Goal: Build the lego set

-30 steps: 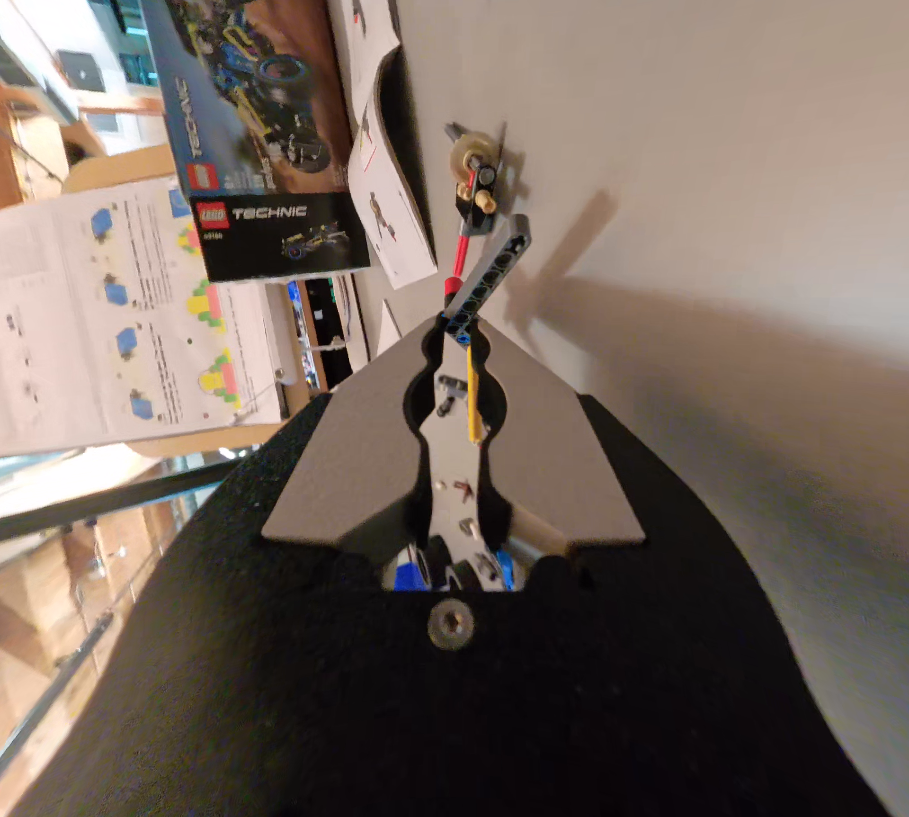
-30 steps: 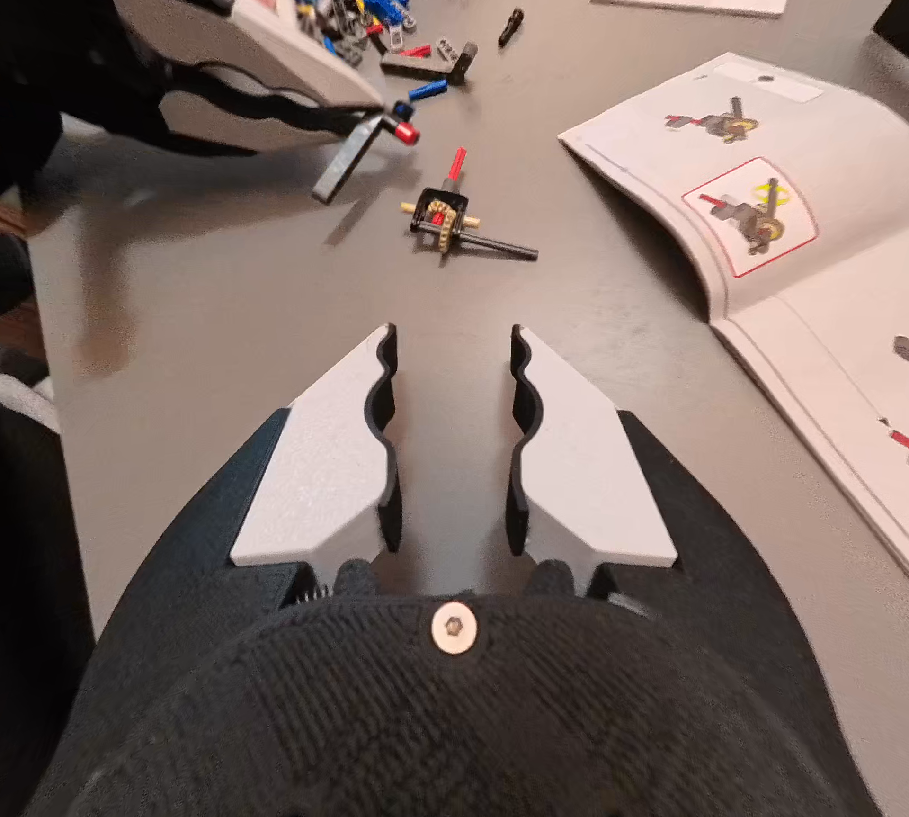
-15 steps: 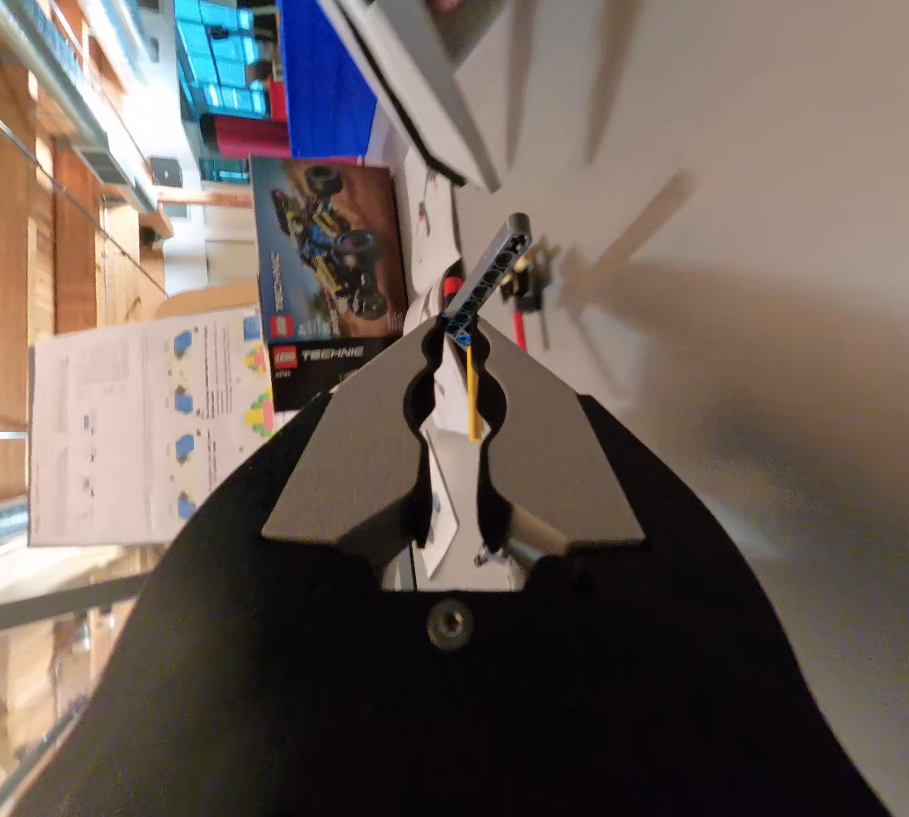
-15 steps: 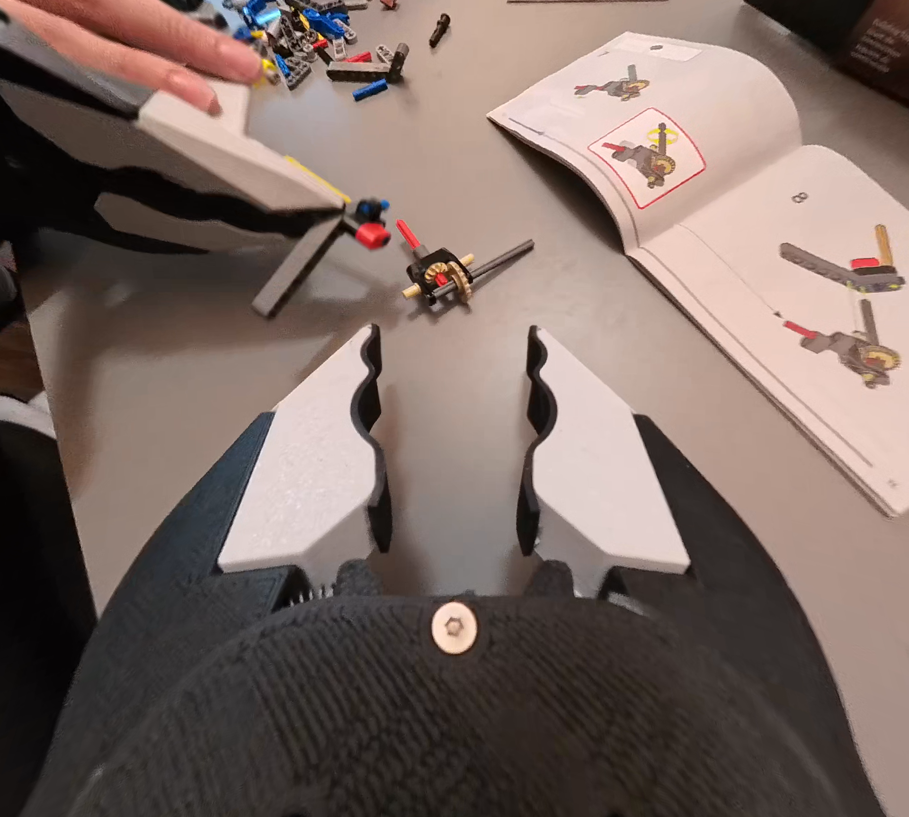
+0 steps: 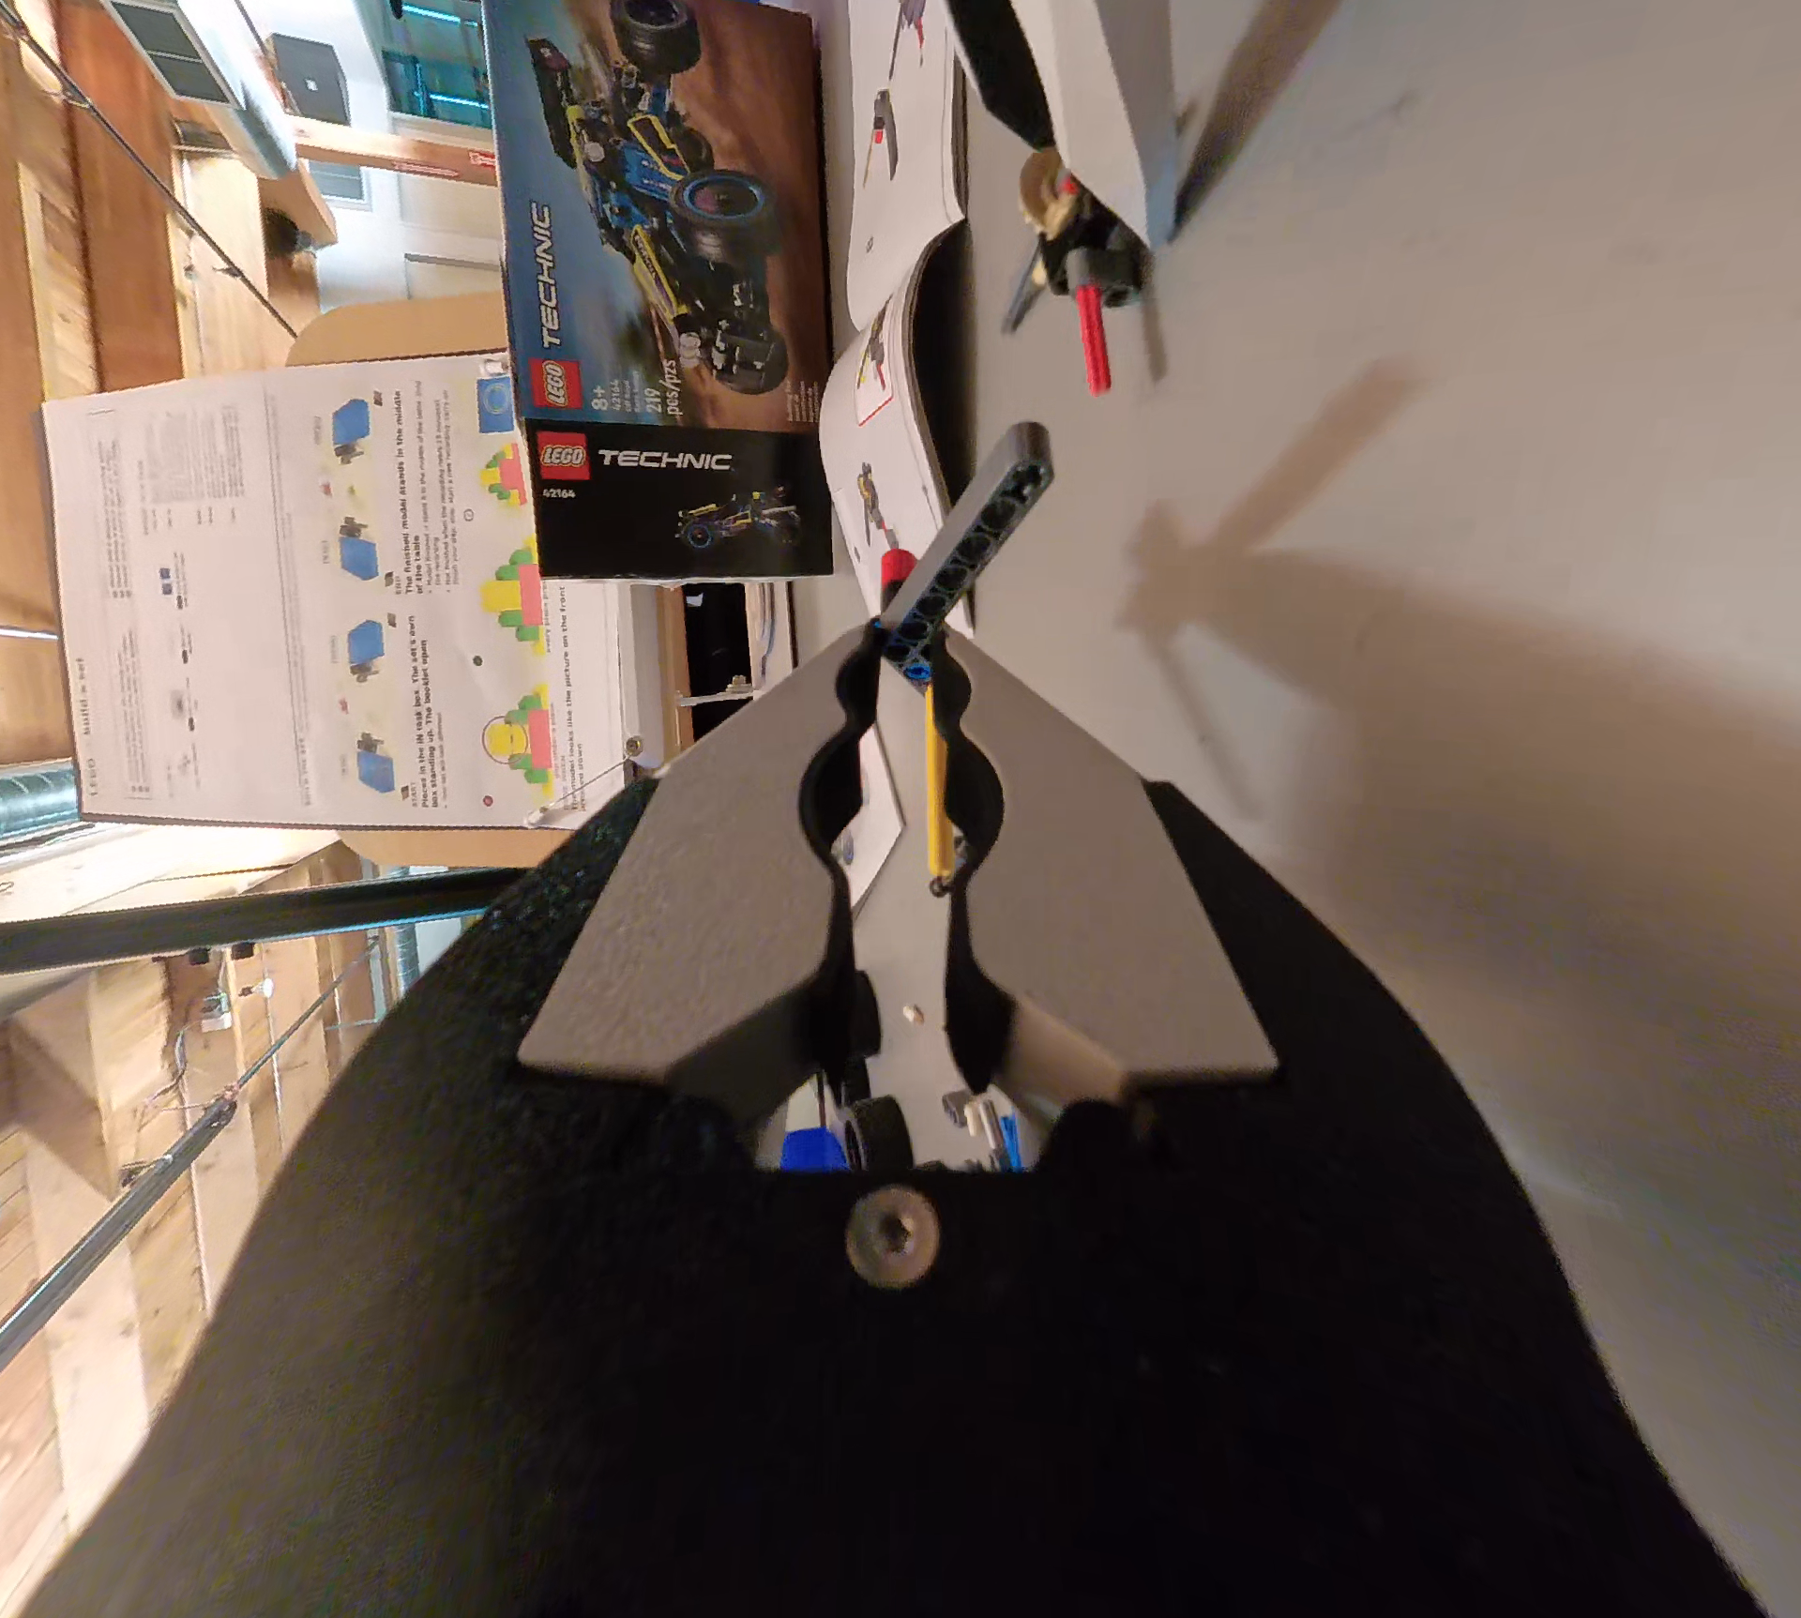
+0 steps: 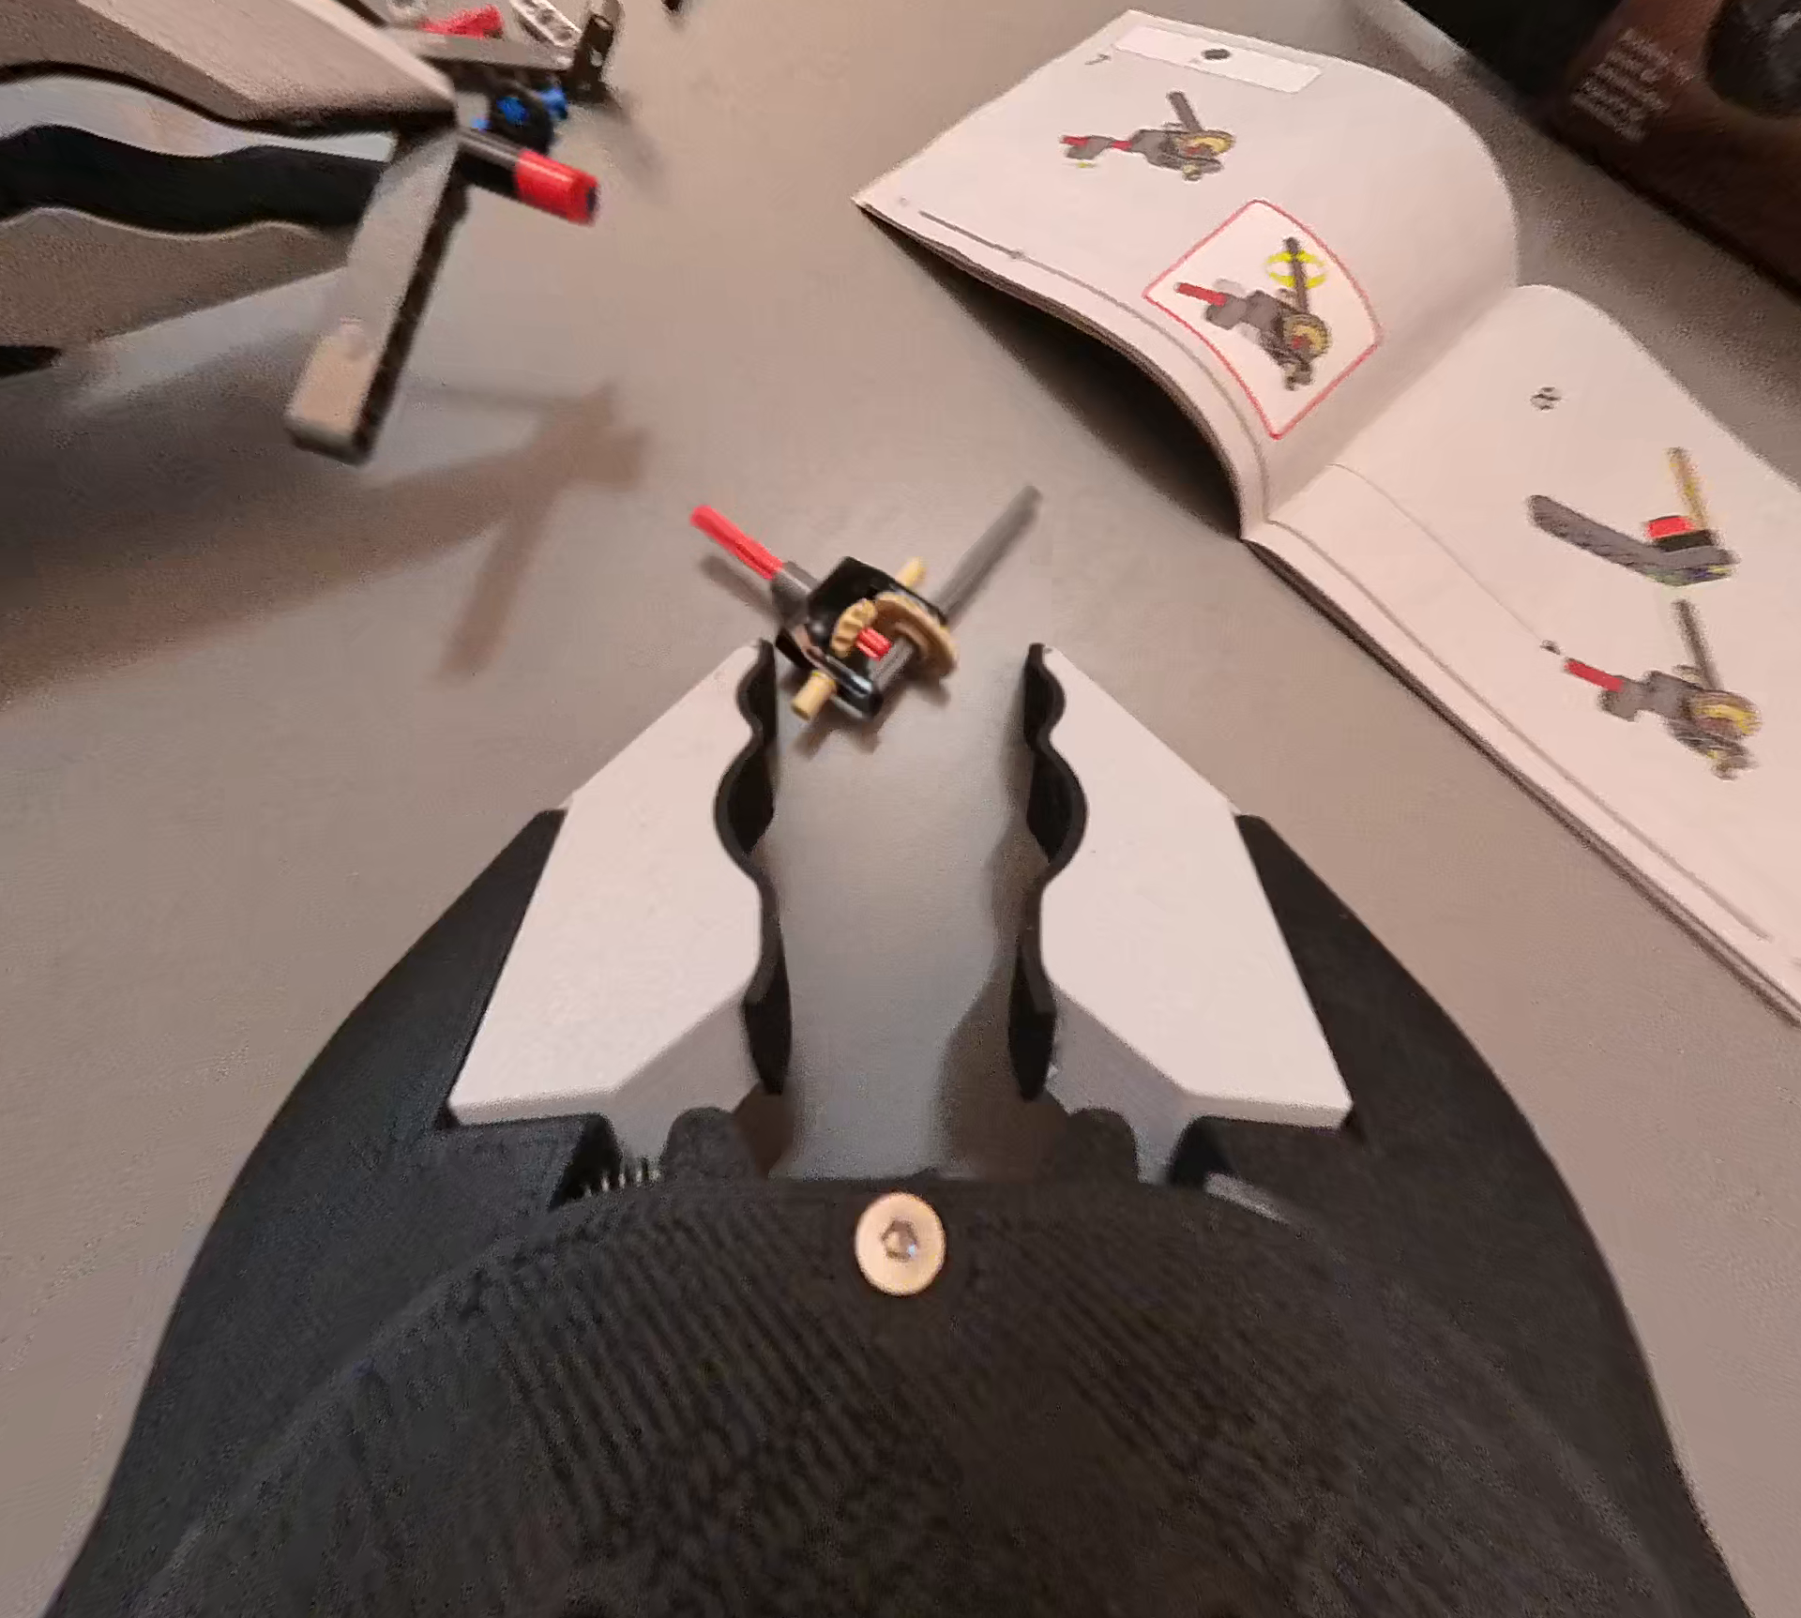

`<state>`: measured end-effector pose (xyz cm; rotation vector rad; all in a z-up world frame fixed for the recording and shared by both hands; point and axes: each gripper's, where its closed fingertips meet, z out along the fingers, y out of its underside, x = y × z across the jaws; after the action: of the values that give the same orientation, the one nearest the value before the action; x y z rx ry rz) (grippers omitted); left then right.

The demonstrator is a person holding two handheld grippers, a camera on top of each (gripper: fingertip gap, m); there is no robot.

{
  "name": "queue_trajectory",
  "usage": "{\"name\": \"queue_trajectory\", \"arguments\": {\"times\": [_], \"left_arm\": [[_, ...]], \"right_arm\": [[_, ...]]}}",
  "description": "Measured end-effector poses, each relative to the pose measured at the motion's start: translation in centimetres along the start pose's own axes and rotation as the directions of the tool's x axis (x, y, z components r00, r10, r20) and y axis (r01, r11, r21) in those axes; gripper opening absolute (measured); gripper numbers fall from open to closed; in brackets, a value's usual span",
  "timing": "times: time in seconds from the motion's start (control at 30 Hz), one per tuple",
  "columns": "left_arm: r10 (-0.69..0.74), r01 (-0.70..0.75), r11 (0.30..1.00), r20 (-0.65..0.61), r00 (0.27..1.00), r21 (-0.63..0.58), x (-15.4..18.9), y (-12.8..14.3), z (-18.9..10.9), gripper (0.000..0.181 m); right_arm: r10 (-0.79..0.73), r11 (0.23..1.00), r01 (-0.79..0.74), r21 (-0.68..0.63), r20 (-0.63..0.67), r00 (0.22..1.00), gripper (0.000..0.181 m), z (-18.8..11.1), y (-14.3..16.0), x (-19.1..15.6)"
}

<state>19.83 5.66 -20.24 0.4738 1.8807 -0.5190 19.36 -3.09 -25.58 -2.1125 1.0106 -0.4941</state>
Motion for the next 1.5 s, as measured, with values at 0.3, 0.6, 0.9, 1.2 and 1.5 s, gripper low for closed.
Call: {"name": "queue_trajectory", "arguments": {"times": [0.3, 0.6, 0.9, 1.2, 1.5], "left_arm": [[-0.014, 0.013, 0.998, 0.022, 1.000, 0.056, -0.3, -0.6, 0.1, 0.007], [-0.010, -0.007, 0.994, 0.157, 0.988, 0.107, -1.4, -0.6, 0.0, 0.007], [0.012, -0.045, 0.982, 0.176, 0.984, 0.184, 0.0, -1.8, -0.2, 0.007], [0.030, -0.062, 0.973, 0.142, 0.989, 0.224, 1.0, -2.8, -0.3, 0.007], [0.074, -0.103, 0.970, 0.133, 0.988, 0.222, 1.7, -3.1, -0.1, 0.007]], "right_arm": [[0.027, 0.999, -0.031, 0.017, 0.198, 0.980, 0.053, -2.5, 0.3, 1.8], [0.052, 0.998, -0.055, 0.023, 0.106, 0.993, 0.031, 0.2, -0.7, 0.7], [-0.022, 1.000, 0.021, 0.007, 0.163, 0.986, 0.023, 0.4, -0.4, 1.2], [-0.392, 0.904, 0.416, 0.098, 0.581, 0.714, 0.022, -3.3, 2.5, -2.0], [-0.361, 0.917, 0.385, 0.103, 0.622, 0.694, 0.041, -3.1, 2.2, -1.8]]}}
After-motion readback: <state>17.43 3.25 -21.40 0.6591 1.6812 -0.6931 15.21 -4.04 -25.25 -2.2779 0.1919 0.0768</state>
